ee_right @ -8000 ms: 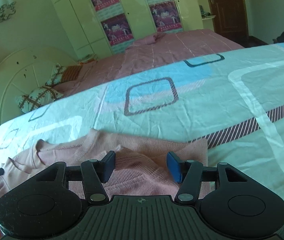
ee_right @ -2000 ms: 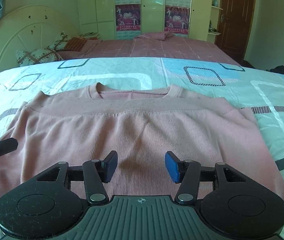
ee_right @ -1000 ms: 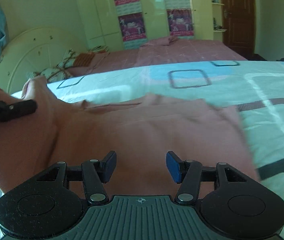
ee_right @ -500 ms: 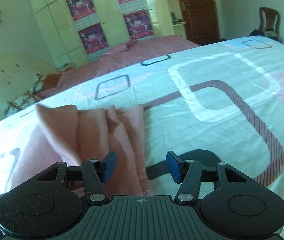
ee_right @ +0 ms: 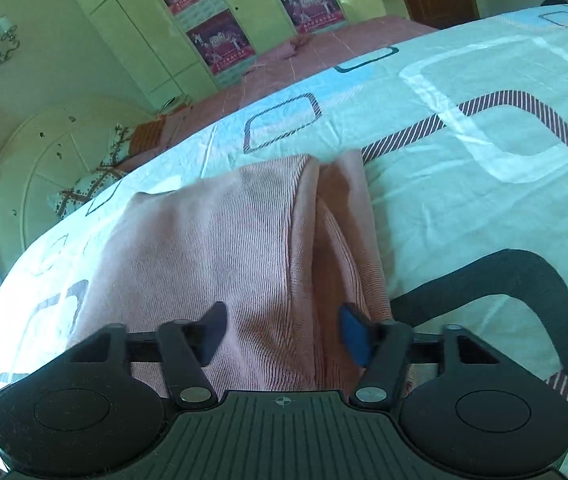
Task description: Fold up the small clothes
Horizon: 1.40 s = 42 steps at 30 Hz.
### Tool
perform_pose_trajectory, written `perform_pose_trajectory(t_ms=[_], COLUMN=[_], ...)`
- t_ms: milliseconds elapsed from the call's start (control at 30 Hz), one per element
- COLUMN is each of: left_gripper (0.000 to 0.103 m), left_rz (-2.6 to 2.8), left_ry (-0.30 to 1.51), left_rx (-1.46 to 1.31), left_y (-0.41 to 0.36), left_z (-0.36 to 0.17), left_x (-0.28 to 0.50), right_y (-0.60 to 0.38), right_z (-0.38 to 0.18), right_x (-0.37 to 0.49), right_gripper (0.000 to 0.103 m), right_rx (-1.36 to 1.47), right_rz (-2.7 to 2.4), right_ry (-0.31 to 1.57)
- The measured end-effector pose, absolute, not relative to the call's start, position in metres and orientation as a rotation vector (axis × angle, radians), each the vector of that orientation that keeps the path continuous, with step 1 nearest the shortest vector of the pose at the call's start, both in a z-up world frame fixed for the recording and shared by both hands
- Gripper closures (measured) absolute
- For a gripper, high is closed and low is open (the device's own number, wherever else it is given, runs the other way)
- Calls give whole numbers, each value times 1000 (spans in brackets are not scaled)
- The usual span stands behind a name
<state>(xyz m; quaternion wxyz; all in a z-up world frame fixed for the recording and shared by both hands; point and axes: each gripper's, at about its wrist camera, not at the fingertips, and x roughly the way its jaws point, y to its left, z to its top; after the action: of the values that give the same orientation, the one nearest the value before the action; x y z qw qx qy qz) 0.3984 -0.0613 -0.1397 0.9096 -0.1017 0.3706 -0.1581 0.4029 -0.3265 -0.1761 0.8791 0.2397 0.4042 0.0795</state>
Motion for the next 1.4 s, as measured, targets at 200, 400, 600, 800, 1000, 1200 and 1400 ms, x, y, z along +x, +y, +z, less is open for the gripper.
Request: perform_pose_trajectory(t_ms=[200,400,600,800,1000,1200,1400], left_gripper=[25,24,24,22,25,26,25], left_rz=[-308,-312,-343,-383,-355,-356,-355], left_ry=[780,793,773,805,847,848,853], left_rx=[-222,-229,-224,-226,-215,-226,-216], left_y=[-55,-59,-69,-84,-86,-84,-86], left_z=[-147,-155,-151,-159,-174,-174,-173], left_x=[403,406,407,405,405,405,406], right_y=[-322,-311,-310,-331,-355,-368,-368], right_z=[-182,-187,-157,-157,-171,-158,-156], right_x=[413,429,420,411,409,375,346], right_gripper=[62,84,95,95,94,94,68], right_rx=[480,448,281,233,430,463,508], right_rz=[210,252,207,120,136,157,142], right_ry=[854,869,774,784,833,840,837])
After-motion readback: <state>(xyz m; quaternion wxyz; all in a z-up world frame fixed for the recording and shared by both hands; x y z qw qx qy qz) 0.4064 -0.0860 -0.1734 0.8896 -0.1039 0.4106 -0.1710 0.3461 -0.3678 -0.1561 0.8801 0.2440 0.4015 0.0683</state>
